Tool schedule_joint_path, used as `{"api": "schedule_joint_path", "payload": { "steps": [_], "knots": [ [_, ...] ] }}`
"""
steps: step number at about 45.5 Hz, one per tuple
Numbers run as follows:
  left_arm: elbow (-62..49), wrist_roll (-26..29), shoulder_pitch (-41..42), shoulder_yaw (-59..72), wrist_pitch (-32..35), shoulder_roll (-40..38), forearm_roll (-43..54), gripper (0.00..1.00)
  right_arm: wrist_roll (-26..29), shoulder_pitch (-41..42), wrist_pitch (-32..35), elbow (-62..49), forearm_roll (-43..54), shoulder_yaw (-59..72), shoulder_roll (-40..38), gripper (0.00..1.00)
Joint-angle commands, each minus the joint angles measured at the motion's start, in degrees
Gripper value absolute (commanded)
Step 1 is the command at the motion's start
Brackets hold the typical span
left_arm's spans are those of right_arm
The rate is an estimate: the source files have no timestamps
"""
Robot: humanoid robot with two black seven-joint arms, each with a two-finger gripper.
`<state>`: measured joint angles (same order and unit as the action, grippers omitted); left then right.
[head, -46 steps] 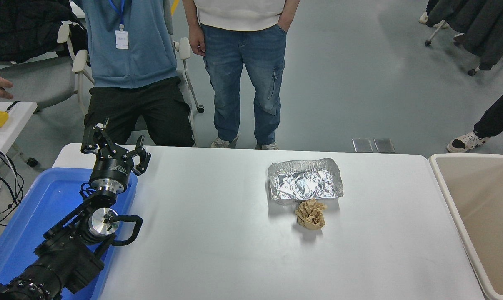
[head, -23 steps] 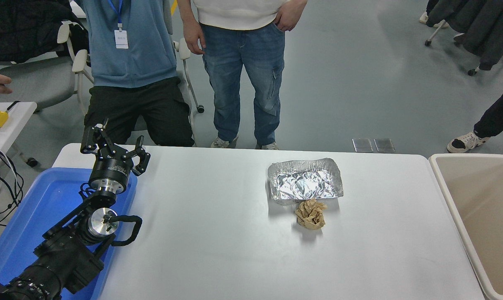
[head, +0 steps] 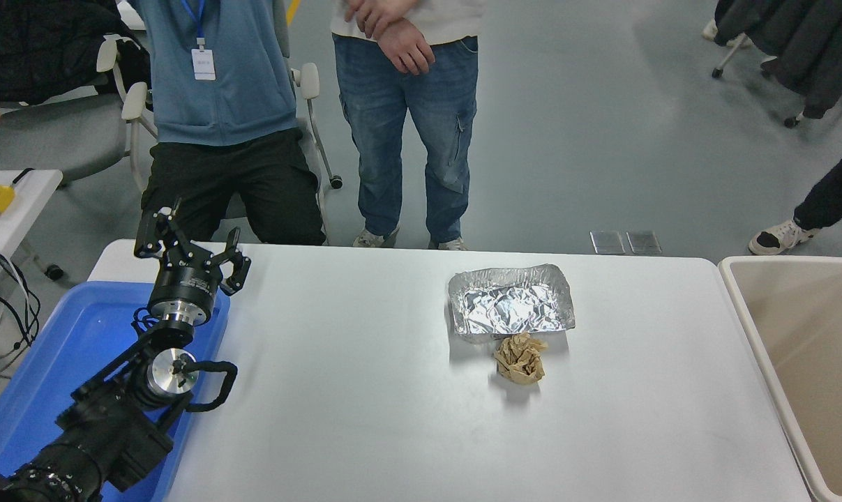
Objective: Dispose of the paper cup in the dustbin
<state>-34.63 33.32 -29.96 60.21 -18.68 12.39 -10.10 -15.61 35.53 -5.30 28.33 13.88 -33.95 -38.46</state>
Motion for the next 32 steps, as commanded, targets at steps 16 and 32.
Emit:
{"api": "schedule_joint_path", "payload": {
  "steps": [16,32],
  "knots": [
    [0.00,-0.01,-0.01,0.00,-0.04,0.00,0.00,1.00,-8.46,-13.30,4.15,23.35,8.53,-24.15,7.08,1.00],
    [0.00,-0.01,-0.01,0.00,-0.04,0.00,0.00,1.00,-14.53,-12.15,3.72,22.83,9.33,-22.92,15.61,1.00]
  ]
}}
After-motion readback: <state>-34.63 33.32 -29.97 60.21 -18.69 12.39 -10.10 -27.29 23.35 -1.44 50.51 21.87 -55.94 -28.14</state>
